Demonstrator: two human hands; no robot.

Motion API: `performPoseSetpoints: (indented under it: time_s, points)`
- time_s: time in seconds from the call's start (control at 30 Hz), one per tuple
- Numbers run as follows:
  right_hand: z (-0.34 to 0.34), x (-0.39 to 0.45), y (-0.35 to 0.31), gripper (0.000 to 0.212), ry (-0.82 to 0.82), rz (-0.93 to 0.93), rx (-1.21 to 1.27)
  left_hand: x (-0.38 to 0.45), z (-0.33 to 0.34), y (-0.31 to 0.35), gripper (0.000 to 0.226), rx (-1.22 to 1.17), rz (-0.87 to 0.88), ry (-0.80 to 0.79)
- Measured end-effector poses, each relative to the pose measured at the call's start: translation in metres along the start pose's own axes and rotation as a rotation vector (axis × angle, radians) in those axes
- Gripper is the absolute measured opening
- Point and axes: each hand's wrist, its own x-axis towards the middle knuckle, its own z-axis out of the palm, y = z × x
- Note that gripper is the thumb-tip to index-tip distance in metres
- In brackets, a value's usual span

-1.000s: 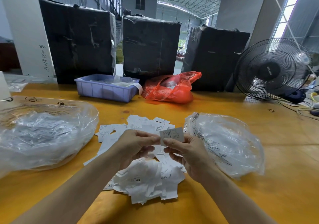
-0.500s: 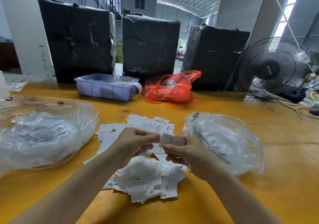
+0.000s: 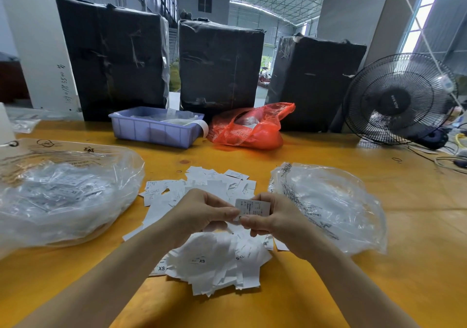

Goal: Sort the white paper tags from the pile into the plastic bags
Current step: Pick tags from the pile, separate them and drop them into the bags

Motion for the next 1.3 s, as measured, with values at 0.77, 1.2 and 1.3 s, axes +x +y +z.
performPoseSetpoints:
  time_s: [0.77,1.2,1.3]
  points:
    - [-0.0006,0.0029,0.0016,0.006,0.202,-0.221,-0.088,0.002,-0.0003,-0.0024,0.011,-0.057,-0.029,-0.036]
    - [0.0021,0.0025,0.0,0.009,0.222,-0.254,-0.162,0.0009,-0.0004,-0.0006,0.015,-0.126,-0.032,-0.022]
    - [0.0031,0.0027,0.0005,0.009,0.219,-0.259,-0.153,0.0016,-0.0008,-0.0008,0.013,-0.127,-0.033,-0.02]
